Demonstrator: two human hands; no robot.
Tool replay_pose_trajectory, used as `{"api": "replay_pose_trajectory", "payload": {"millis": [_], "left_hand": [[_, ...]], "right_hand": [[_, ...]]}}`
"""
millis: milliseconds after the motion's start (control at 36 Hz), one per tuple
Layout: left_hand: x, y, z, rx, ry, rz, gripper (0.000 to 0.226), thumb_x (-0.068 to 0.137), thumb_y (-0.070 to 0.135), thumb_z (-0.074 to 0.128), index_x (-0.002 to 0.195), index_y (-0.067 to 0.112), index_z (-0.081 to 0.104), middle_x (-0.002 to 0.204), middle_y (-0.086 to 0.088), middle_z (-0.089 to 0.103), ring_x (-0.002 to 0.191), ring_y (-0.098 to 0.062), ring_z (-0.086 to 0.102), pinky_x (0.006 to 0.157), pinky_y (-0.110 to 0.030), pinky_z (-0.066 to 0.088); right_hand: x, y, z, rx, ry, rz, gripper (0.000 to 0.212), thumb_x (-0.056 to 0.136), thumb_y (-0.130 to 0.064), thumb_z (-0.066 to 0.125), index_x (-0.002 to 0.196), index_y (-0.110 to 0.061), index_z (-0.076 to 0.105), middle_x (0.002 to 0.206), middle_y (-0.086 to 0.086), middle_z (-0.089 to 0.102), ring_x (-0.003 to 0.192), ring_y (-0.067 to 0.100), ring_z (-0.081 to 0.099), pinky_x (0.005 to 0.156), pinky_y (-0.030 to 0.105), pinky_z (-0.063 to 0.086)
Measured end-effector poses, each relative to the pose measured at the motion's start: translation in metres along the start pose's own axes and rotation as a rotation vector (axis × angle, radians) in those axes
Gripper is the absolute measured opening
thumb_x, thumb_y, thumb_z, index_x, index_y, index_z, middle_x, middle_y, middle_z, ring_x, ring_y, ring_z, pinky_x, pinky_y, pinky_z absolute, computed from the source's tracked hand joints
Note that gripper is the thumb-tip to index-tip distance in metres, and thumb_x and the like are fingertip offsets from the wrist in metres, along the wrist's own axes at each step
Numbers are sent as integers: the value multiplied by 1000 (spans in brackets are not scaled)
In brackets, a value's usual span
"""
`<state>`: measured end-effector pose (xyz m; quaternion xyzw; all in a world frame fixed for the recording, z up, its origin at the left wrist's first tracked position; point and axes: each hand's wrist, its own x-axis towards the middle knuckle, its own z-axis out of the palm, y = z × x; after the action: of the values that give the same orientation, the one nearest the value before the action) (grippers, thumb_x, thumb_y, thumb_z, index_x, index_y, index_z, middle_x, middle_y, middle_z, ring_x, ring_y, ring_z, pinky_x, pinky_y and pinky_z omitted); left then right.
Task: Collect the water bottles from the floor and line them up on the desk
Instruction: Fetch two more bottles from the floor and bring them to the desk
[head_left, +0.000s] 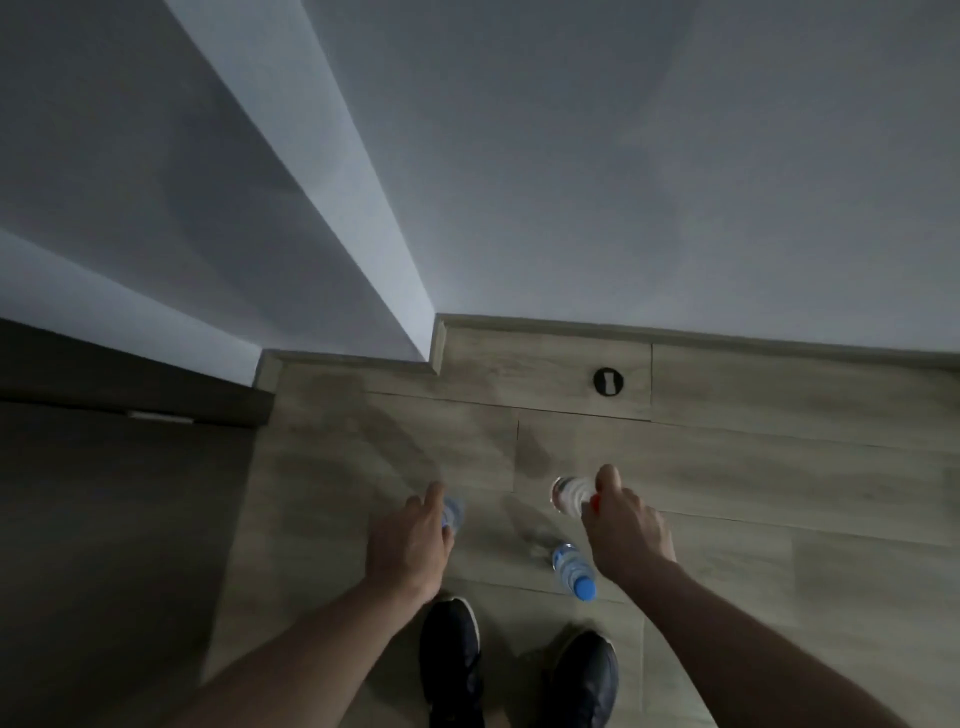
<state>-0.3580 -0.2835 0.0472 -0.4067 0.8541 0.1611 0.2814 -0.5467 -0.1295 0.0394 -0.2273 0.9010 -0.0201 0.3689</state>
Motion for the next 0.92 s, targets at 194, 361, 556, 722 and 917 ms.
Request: {"api": "replay_pose_trajectory", "payload": {"millis": [194,361,556,722,917], "left_hand": [[-131,4,-96,-57,-4,39,37,98,44,50,127,23,45,110,-4,66,96,-30,67,74,-37,50],[-263,20,-207,-256,17,38,24,95,41,57,108,23,47,105,-3,64,92,-31,64,68,-36,44],[-383,29,-304,-386,93,53,24,87,41,66,96,28,48,80,8,54,71,-20,54,59,-30,35],[-451,25,-344,-370,142,266,24,87,42,65,92,29,46,77,9,59,67,-15,58,53,-30,38],[-484,41,-378,-230,190,490,23,87,49,60,90,34,43,77,14,57,65,-4,55,56,-29,48]], "right_hand": [[-142,-17,-95,192,-82,-70,11,99,-29,44,99,-25,34,96,15,66,84,40,63,64,38,42],[-291,-31,-186,335,-28,-74,12,98,-33,50,105,-26,44,99,16,68,83,40,64,62,37,42],[-431,-41,-258,424,58,-86,15,95,-39,54,99,-29,44,87,10,68,75,37,67,62,42,52],[-515,-43,-280,476,170,-71,15,95,-40,55,98,-30,45,84,7,67,69,33,68,61,47,54],[-573,-24,-290,509,310,-70,20,90,-52,51,99,-37,44,78,-4,64,61,18,65,56,44,55]]}}
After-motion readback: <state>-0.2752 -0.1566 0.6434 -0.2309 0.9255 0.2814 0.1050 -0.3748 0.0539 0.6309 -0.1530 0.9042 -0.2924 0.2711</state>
